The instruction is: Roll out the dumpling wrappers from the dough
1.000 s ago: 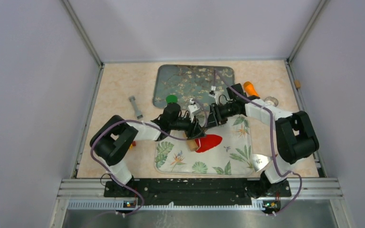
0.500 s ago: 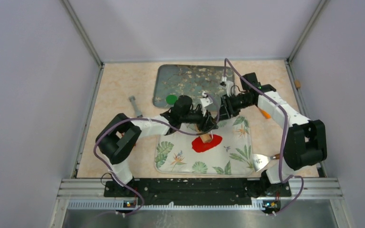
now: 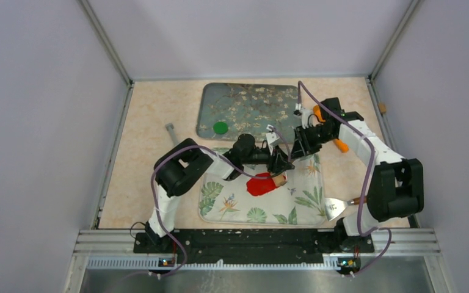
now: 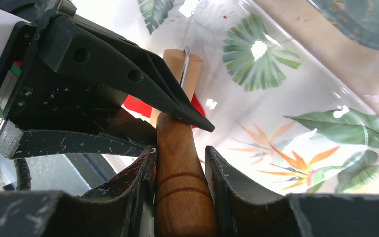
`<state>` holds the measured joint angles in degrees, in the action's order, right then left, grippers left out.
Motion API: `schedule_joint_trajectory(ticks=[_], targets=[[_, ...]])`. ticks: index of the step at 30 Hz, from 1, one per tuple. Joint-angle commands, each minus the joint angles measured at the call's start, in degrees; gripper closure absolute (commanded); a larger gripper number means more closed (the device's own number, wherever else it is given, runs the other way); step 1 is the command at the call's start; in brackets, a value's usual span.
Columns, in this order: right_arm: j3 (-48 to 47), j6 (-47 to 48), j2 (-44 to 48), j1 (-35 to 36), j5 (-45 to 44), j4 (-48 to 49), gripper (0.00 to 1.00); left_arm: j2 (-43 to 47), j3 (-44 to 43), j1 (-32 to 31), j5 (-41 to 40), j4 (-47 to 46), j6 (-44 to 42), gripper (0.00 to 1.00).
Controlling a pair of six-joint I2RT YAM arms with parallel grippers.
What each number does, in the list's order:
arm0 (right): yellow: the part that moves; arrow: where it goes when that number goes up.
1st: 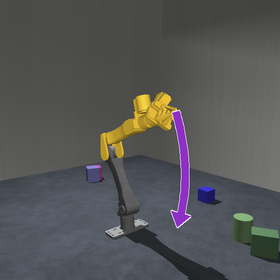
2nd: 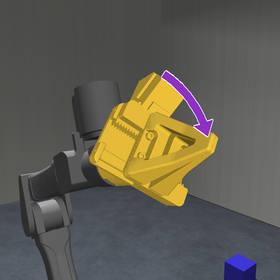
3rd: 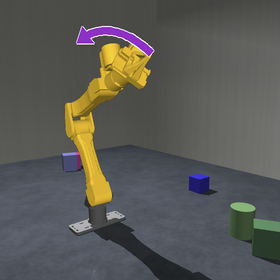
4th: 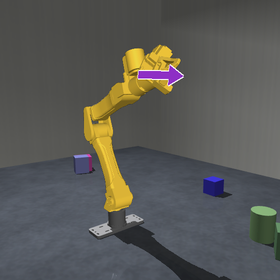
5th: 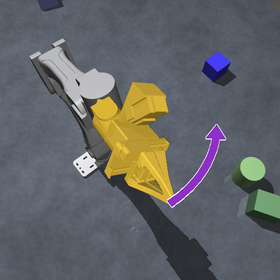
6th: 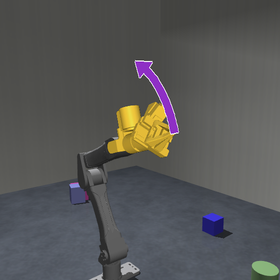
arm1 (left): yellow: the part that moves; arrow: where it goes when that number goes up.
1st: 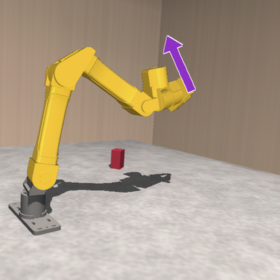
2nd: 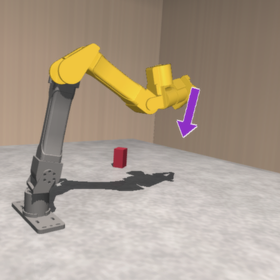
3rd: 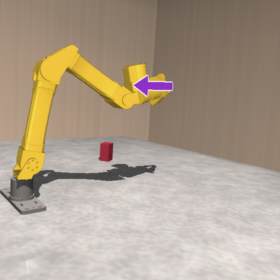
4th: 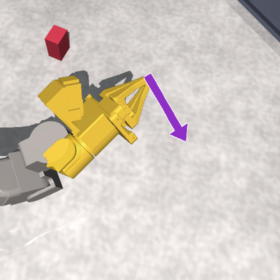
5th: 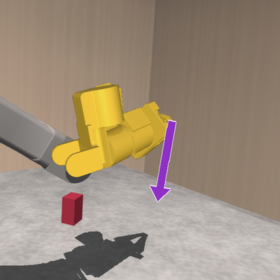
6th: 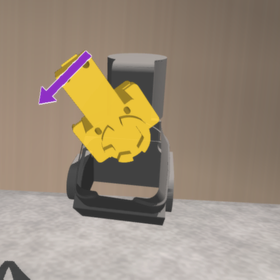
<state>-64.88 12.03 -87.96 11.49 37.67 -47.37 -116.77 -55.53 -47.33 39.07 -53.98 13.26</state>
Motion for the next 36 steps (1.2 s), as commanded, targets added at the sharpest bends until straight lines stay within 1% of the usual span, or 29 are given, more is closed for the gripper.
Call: schedule_joint_trajectory(ticks=[1,6,10,13,16,19,21,23,27,29,32,34,36], targets=[[3.15,5.39,0.07,1.24,-12.78,-1.3,1.0,-9.88,-0.77,-2.39,-5.06,1.12,4.0,1.0],[4.82,6.06,0.74,-0.47,-13.9,-2.24,1.0,-13.39,-4.24,-2.57,-5.33,-0.54,4.52,1.0],[4.65,7.58,3.27,-2.74,-14.29,-4.82,1.0,-14.03,-8.5,-2.68,-4.84,-0.29,5.38,1.0],[2.86,8.72,6.55,-3.66,-14.02,-7.56,1.0,-11.89,-11.46,-2.68,-4.36,1.54,5.48,1.0],[0.04,9.0,11.28,-3.59,-12.0,-10.07,1.0,-6.81,-11.84,-2.15,-3.54,3.95,4.57,1.0],[-2.23,8.36,13.14,-2.66,-8.21,-12.13,1.0,-0.33,-9.28,-1.25,-2.88,6.48,4.05,1.0],[-2.54,7.86,13.63,-0.34,-7.01,-12.26,1.0,3.99,-6.04,-0.66,-2.49,8.4,3.24,1.0],[-1.58,6.85,13.97,3.15,-6.36,-10.62,1.0,8.0,-1.68,-0.26,-2.48,10.05,1.9,1.0],[1.13,3.23,13.67,10.41,-6.0,-4.12,1.0,13.88,5.52,0.58,-3.18,11.76,-0.06,1.0],[2.45,2.55,12.74,13.46,-6.6,-0.95,1.0,15.32,9.09,0.98,-4.05,11.99,-1.26,1.0],[3.9,2.09,10.67,16.15,-7.51,3.38,1.0,15.93,13.46,1.34,-4.87,11.33,-3.21,1.0],[5.2,2.79,9.51,17.02,-9.13,5.57,1.0,14.5,14.89,1.18,-5.14,11.28,-4.2,1.0],[6.42,3.16,8.05,17.09,-11.02,6.46,1.0,11.31,15.13,0.86,-5.01,9.36,-4.1,1.0]])
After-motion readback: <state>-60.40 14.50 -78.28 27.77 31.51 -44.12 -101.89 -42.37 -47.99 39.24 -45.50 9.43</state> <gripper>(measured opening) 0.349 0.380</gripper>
